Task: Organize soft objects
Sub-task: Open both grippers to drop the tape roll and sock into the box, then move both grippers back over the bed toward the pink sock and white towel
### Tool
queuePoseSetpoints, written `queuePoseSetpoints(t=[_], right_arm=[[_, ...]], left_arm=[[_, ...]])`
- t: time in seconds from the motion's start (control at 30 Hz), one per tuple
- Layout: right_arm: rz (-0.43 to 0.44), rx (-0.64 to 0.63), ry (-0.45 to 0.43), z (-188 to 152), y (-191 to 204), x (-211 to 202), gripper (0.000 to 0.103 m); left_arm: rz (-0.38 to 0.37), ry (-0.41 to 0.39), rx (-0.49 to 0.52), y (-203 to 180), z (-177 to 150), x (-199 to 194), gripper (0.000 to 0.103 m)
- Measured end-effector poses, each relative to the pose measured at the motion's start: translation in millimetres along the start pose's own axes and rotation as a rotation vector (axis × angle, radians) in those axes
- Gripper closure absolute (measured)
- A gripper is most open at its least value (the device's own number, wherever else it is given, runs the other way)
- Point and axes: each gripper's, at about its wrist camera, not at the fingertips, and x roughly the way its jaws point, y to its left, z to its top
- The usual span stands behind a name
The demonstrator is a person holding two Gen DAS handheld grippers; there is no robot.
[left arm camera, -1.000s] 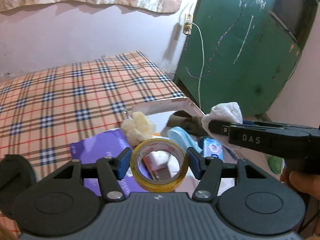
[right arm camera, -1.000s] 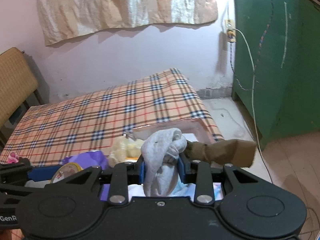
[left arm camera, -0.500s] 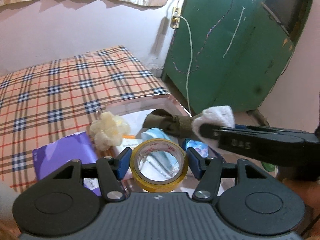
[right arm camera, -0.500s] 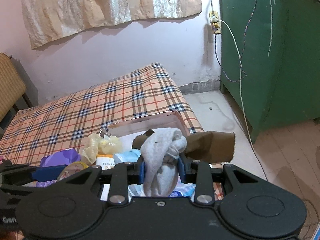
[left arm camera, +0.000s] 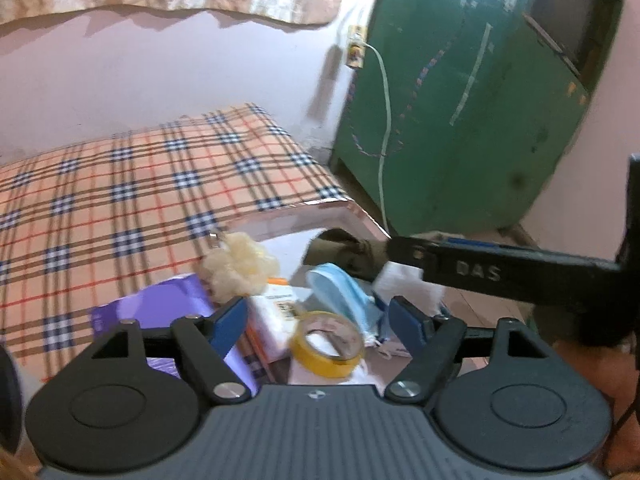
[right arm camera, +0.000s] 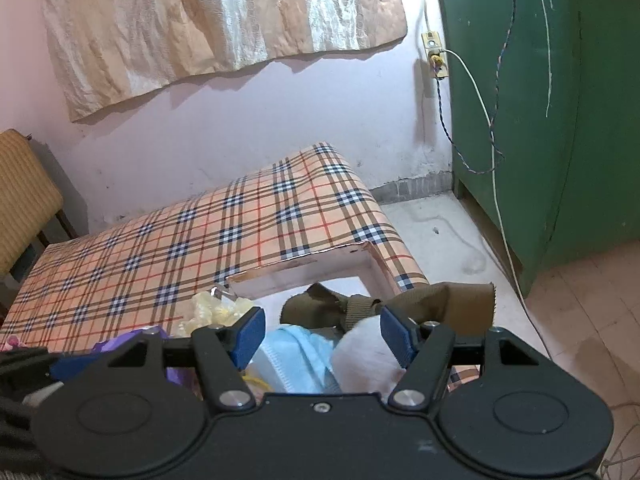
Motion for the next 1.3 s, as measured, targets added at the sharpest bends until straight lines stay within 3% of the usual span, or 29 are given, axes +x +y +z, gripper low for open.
queuePoseSetpoints(t=[0.43,1.3], right_arm=[[-0.028,-0.095,0.015,-8,52,-31,0.025],[0.122,-0.229,0.034,-27,190,-40,0.023]], left_arm=[[0.153,-0.004,-0.035,32,-3,-43,0.015],[0.339,-0.053,-0.166,124,-28,-125,0.012]])
